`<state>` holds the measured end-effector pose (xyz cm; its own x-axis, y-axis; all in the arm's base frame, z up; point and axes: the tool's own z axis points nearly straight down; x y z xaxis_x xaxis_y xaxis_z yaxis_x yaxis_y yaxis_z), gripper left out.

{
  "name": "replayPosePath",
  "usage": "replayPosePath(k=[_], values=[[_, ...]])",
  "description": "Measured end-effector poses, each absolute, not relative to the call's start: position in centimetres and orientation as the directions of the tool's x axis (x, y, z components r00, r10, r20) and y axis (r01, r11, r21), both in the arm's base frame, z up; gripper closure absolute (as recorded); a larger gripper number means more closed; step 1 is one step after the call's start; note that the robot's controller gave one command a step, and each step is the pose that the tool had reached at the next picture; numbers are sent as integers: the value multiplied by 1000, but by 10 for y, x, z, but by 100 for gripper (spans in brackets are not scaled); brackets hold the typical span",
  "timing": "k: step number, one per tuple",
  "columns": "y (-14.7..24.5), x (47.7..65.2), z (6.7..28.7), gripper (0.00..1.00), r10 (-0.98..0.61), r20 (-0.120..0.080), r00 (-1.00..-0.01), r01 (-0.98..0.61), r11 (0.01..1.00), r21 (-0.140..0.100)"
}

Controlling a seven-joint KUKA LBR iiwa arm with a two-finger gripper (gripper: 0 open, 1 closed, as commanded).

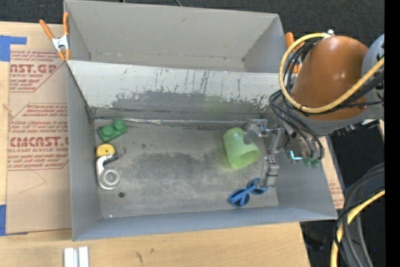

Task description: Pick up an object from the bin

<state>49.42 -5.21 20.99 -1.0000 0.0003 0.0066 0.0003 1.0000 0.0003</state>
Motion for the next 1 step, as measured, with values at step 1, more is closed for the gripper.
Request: replayPosePath(k=[1], values=[[-99,507,109,0,-180,-17,-984,-180,984,-4]])
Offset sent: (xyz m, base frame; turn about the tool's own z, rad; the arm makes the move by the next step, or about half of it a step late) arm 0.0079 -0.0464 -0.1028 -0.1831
